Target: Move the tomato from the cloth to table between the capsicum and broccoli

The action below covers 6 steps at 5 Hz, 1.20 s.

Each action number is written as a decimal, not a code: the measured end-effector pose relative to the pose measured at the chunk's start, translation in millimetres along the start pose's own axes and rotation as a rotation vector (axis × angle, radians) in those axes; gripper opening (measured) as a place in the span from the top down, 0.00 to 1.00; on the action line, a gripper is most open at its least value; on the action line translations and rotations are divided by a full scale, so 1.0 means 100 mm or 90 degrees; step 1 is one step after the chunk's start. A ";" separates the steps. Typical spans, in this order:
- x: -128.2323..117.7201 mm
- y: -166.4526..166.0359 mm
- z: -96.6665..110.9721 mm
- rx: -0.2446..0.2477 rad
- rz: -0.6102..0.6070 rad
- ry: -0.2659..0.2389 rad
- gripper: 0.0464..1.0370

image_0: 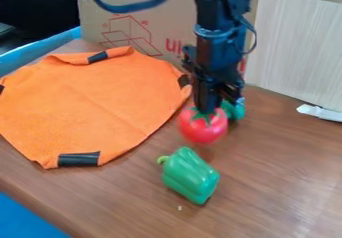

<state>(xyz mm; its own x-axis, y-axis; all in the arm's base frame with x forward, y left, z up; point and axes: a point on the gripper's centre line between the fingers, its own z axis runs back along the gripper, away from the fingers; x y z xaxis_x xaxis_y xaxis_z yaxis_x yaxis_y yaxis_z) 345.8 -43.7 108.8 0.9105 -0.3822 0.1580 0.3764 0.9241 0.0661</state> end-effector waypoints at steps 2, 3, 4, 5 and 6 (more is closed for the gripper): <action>0.03 0.03 -0.18 0.014 0.012 0.007 0.82; 0.02 0.02 -0.17 0.001 0.012 0.009 0.56; -0.01 0.07 -0.08 -0.018 0.022 0.001 0.26; 0.01 0.11 0.22 -0.038 0.033 -0.039 0.04; -0.07 0.33 0.62 -0.042 0.066 -0.081 0.04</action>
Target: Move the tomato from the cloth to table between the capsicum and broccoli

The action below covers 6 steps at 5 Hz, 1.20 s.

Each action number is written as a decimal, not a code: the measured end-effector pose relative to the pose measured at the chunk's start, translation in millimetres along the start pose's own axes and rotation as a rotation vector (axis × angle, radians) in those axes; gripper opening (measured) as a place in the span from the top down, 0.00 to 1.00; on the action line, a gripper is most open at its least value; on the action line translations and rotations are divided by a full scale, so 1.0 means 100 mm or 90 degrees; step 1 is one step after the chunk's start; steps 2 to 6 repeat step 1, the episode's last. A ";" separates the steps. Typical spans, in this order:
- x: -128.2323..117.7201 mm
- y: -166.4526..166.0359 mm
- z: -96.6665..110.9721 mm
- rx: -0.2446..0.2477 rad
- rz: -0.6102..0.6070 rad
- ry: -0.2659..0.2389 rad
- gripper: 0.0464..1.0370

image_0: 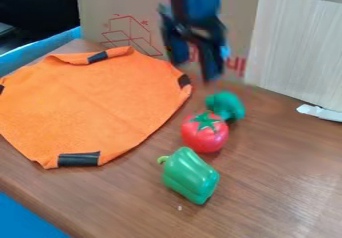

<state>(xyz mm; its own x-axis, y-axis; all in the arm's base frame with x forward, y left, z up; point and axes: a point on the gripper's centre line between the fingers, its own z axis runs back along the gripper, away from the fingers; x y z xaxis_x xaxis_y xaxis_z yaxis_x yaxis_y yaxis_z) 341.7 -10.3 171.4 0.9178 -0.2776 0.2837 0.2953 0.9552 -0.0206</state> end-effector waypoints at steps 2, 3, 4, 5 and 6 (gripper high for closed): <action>-0.08 0.20 0.45 0.073 -0.036 -0.025 0.04; -0.08 0.20 0.45 0.073 -0.036 -0.025 0.04; -0.08 0.20 0.45 0.073 -0.036 -0.025 0.04; -0.08 0.20 0.45 0.073 -0.036 -0.025 0.04; -0.08 0.20 0.45 0.073 -0.036 -0.025 0.04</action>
